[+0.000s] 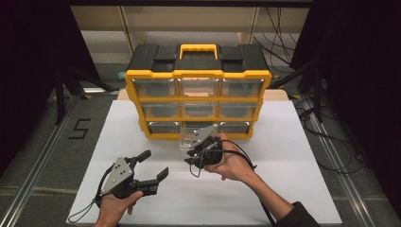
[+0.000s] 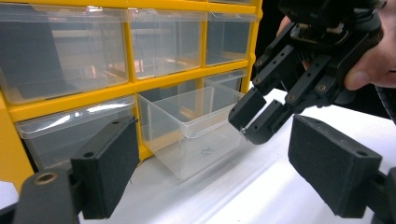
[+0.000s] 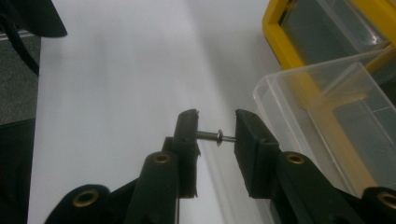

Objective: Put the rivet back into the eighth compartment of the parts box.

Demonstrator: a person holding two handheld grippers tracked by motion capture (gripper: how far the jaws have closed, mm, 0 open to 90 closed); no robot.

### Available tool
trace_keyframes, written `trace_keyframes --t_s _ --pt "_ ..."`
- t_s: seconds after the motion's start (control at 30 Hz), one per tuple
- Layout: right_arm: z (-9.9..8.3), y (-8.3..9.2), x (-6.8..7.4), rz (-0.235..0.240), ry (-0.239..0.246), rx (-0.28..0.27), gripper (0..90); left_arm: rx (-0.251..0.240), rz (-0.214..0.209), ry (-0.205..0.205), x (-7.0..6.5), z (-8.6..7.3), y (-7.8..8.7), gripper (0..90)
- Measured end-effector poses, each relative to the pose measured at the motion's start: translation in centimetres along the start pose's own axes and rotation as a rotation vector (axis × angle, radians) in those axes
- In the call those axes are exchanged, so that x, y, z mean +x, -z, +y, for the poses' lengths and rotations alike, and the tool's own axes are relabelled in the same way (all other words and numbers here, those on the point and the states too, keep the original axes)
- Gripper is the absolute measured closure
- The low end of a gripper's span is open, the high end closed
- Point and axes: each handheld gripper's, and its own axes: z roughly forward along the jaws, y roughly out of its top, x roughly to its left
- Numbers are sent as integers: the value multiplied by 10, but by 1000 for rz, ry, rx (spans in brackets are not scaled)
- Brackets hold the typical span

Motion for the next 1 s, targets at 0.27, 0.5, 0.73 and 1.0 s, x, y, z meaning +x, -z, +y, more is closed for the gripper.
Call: trace_keyframes --t_s 0.27,0.5,0.73,1.0 --pt "7 12 -3 -11 -2 -43 709 2 0 2 0 0 0 165" --pt "13 26 -12 -56 -20 -105 708 -2 3 -2 0 0 0 165" --pt "14 34 -25 -92 -49 -143 709 12 0 35 -3 -1 1 165" --pt "9 32 -38 -139 -75 -150 709 17 0 37 -3 -1 1 165"
